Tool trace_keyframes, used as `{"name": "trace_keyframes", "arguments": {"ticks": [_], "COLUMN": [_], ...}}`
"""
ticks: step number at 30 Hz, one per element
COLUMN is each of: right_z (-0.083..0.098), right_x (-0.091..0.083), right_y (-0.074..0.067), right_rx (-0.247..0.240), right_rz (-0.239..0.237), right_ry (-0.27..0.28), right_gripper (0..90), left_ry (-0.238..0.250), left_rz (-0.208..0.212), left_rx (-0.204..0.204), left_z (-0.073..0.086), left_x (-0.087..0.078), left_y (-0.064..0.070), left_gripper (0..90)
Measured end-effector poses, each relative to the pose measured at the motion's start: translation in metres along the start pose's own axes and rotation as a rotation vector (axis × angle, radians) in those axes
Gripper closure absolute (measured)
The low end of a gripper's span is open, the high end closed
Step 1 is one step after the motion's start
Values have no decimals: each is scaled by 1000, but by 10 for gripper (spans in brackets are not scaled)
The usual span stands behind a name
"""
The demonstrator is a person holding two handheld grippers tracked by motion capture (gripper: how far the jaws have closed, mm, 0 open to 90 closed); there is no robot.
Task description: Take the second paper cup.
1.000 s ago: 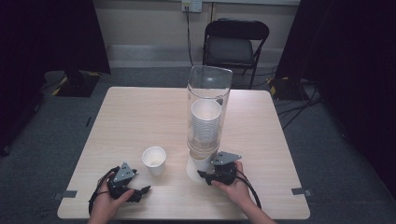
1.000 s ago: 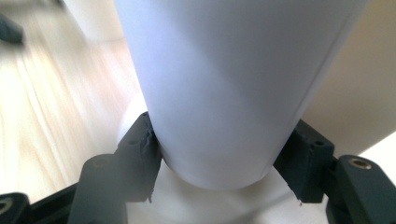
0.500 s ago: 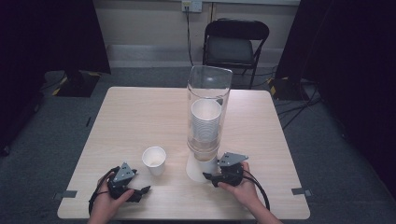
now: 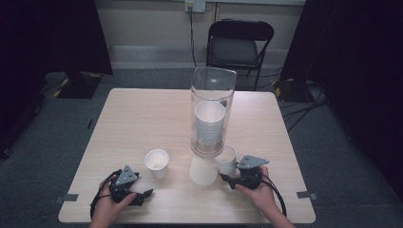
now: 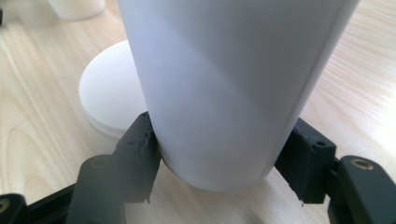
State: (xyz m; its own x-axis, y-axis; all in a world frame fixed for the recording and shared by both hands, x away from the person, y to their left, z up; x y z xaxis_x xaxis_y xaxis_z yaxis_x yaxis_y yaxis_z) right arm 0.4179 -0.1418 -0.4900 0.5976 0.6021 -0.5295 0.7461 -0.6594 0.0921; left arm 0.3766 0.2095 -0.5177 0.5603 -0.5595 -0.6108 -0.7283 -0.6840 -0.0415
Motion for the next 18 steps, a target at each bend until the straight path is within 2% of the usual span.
{"name": "trace_keyframes", "arguments": {"ticks": [1,5,6,14,18], "right_z": [1,0,0,5,11], "right_x": [-1,-4,-5,-7,-8], "right_y": [4,7,10,19,25], "right_rx": [-7,12,14,31,41], "right_rz": [19,26,42,72,85], "right_ry": [-5,17,13,1,-23], "right_gripper": [363,362,362,361,360], "left_ry": [0,0,1,1,1], "left_rz": [0,0,0,-1,0], "left_rx": [0,0,1,0,0], "left_z": [0,0,0,0,0], "left_x": [0,0,0,0,0], "left_y": [0,0,0,0,0], "left_gripper": [151,151,151,151,151]}}
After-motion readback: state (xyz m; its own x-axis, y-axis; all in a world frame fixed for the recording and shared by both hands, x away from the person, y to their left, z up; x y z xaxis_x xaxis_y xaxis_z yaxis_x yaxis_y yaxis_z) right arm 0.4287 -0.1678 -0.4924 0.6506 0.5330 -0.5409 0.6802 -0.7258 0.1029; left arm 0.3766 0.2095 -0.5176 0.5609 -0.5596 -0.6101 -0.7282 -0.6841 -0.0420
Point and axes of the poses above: each handheld gripper's, and its own axes: x roughly forward along the jaws, z roughly out of its underside, y roughly to its right, the point moved 7 cm from there along x, roughly forward along the jaws, and after that the axes turned 1 degree about z, right-handed, at the moved point
